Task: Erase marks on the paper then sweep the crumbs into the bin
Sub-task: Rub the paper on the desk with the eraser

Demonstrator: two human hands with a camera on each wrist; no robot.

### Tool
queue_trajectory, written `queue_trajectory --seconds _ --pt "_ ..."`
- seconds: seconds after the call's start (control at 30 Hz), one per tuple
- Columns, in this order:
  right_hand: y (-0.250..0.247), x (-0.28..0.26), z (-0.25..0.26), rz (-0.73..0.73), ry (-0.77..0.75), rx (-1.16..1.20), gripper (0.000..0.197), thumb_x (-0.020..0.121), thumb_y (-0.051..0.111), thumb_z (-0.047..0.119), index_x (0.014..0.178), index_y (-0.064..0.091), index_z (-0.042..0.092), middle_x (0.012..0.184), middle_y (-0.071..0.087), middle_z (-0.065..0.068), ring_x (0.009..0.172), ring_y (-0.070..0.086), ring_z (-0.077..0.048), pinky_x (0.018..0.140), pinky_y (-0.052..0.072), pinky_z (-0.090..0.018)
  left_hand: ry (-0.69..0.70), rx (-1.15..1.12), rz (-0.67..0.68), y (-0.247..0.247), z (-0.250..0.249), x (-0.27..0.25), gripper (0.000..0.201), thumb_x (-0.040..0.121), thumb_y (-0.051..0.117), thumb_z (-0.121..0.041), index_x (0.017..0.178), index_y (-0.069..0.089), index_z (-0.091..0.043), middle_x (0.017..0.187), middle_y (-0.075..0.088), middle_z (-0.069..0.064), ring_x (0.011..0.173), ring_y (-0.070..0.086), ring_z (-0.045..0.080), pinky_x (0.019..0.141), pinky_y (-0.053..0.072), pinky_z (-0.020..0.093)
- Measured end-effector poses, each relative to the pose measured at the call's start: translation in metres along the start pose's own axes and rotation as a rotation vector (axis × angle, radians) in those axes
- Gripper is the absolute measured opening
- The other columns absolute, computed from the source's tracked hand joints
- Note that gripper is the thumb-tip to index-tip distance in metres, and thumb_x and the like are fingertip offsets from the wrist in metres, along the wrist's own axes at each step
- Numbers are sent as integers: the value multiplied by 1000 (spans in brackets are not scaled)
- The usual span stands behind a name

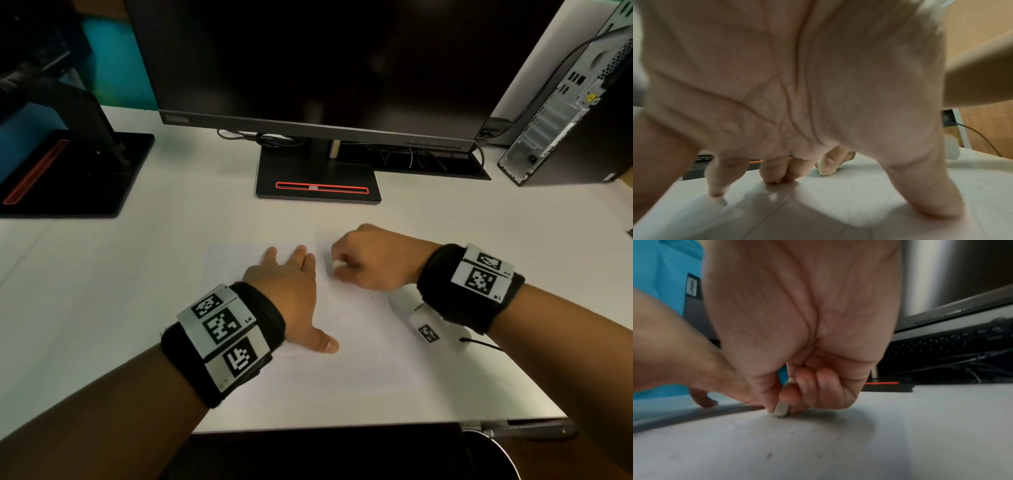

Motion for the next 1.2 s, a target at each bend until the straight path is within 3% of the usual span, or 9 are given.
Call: queue_trajectory --seconds 0.17,0.27,0.37,0.53,0.7,0.87,1.0,1.13,1.2 --pt "13 -9 20 10 -89 4 30 95 56 24 67 47 16 58 46 3 53 42 -11 56 33 -18 -2 15 5 0 0 -1 136 70 56 -88 158 -20 -17 166 -24 -3 153 -10 38 113 35 50" --pt "7 -12 11 45 -63 3 28 94 58 26 71 52 10 60 48 1 56 42 -13 58 36 -24 2 23 -1 0 0 -1 136 70 56 -89 158 -19 -16 166 -23 -3 153 -9 38 112 35 50" --pt "0 -8 2 -28 -6 -59 33 95 54 26 65 43 19 60 44 2 56 39 -10 62 33 -29 0 29 -6 0 0 -1 137 70 55 -89 158 -19 -16 166 -23 -3 154 -9 38 111 36 49" --pt "16 -19 27 62 -117 17 25 93 57 22 70 52 14 58 49 4 54 44 -11 55 34 -17 0 28 -19 0 1 0 137 68 55 -90 159 -18 -18 166 -23 -4 154 -8 37 110 37 48" --pt "2 -10 7 -25 -17 -51 31 95 54 25 67 46 14 59 46 1 55 41 -10 60 34 -28 -1 41 -31 0 0 -2 137 69 54 -90 159 -18 -16 166 -22 -3 154 -7 37 110 38 49" --pt "16 -25 28 91 -105 35 23 93 59 22 71 55 16 59 52 4 57 46 -11 56 37 -16 0 33 -28 0 0 0 137 69 54 -90 159 -18 -17 166 -23 -4 154 -7 37 110 37 48" --pt "2 -16 10 -14 -22 -26 28 92 56 23 69 50 9 59 48 -2 54 41 -14 58 38 -30 -2 37 -32 0 0 -1 136 69 54 -90 159 -17 -17 166 -22 -3 154 -7 37 111 36 48" --pt "19 -22 35 40 -121 50 23 93 57 23 73 56 12 58 52 2 54 46 -13 54 35 -17 2 48 -35 0 1 -2 135 69 53 -91 159 -17 -18 167 -22 -4 154 -6 37 111 35 48" --pt "19 -25 32 82 -106 65 23 93 59 24 75 59 9 62 56 -1 56 46 -12 55 37 -17 4 59 -43 0 1 -2 135 69 51 -92 159 -17 -18 167 -21 -3 154 -6 38 111 35 47"
Point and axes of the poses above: each hand's wrist, its own x-axis towards the middle knuckle, its own y-axis out of the palm, z = x × y, the point moved 9 cm from there along x, towards the middle knuckle
